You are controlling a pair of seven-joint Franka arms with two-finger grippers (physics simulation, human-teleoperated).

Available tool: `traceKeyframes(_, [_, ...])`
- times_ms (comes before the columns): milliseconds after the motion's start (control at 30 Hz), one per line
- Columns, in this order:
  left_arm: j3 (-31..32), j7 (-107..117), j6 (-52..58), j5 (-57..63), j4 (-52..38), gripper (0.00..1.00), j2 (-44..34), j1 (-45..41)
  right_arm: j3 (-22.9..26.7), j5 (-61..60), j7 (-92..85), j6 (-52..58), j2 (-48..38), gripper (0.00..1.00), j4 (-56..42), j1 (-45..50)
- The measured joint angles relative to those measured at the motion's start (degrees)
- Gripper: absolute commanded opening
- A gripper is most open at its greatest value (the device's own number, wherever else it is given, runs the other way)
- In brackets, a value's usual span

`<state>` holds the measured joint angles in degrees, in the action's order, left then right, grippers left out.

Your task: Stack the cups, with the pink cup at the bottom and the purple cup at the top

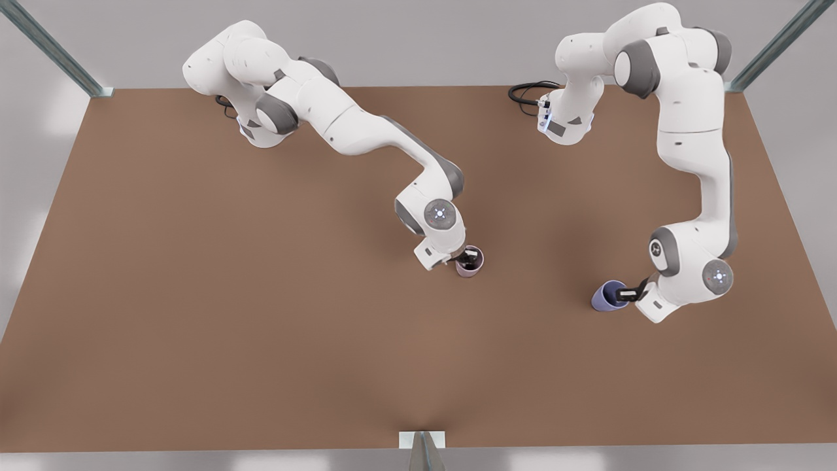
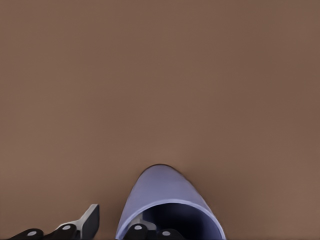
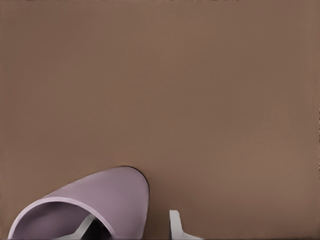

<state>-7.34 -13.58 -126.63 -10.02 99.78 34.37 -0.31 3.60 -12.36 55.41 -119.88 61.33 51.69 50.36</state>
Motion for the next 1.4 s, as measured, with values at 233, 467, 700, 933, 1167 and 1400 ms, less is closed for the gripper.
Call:
traceKeyframes(233, [0.23,-0.90,-0.09,-1.48,-0.11,0.29,0.20,-0.21,0.24,-0.23,3.59,-0.12,-7.30,0.62,6.42,-0.01])
traceKeyframes(467, [0.55,-0.35,4.26,-2.53,-0.79,0.21,-5.35,-1.71,0.88,0.71,3.67,1.49,-22.61,1.00,15.38,-10.83])
traceKeyframes(700, [0.67,6.17,12.57,-2.71,-4.99,0.21,-11.45,-17.29,1.38,7.45,-6.57,5.29,-39.94,1.00,34.21,-30.52])
traceKeyframes(933, [0.60,15.23,17.57,-2.19,-5.54,0.21,-13.51,-29.99,8.94,10.29,-23.64,14.50,-46.65,1.00,32.60,-42.30])
traceKeyframes(1167, [0.59,22.94,18.66,-2.10,-5.93,0.21,-12.52,-33.16,2.41,11.53,-36.30,21.31,-48.70,1.00,31.57,-48.51])
traceKeyframes(1400, [0.67,28.86,17.86,-2.45,-7.42,0.21,-10.62,-33.53,1.78,10.50,-44.59,22.59,-47.57,1.00,29.00,-48.53])
